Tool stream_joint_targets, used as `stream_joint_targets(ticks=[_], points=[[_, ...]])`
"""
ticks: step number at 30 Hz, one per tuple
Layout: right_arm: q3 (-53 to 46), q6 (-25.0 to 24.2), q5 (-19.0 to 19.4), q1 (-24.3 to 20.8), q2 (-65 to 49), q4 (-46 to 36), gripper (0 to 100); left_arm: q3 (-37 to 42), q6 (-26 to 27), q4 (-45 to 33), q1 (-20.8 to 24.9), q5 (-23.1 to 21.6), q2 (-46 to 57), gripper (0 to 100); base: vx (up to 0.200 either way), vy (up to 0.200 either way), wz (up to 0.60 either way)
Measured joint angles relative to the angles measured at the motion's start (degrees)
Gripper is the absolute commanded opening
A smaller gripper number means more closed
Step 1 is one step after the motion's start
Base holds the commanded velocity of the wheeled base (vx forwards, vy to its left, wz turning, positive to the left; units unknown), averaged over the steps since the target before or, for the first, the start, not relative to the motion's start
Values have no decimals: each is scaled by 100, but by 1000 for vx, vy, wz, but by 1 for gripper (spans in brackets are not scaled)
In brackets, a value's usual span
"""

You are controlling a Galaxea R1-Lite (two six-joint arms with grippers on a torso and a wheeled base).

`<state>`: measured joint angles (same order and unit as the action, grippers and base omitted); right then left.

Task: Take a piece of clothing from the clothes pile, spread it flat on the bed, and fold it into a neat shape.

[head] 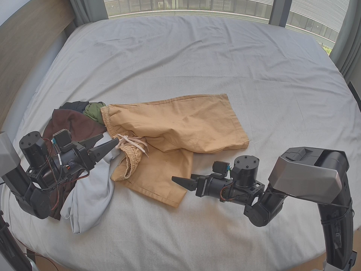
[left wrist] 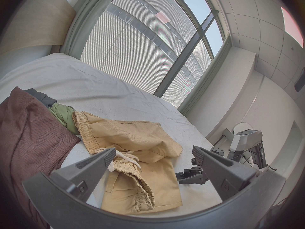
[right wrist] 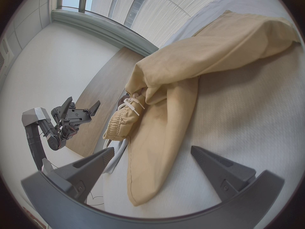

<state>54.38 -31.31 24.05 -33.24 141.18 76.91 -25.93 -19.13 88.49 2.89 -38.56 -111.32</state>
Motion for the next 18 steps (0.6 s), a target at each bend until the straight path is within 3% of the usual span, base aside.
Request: stream_joint_targets(ticks=[8, 9, 18], points=[[449, -11, -2, -85, 155, -268, 100, 5, -5, 0, 0, -2, -2, 100, 0, 0, 0], [462, -13, -5, -93, 171, -268, 0, 7, -2, 0, 0, 0, -2, 100, 0, 0, 0], [553, -30, -22, -118, 260, -263, 0, 18, -2, 0, 9, 0, -2, 100, 0, 0, 0]])
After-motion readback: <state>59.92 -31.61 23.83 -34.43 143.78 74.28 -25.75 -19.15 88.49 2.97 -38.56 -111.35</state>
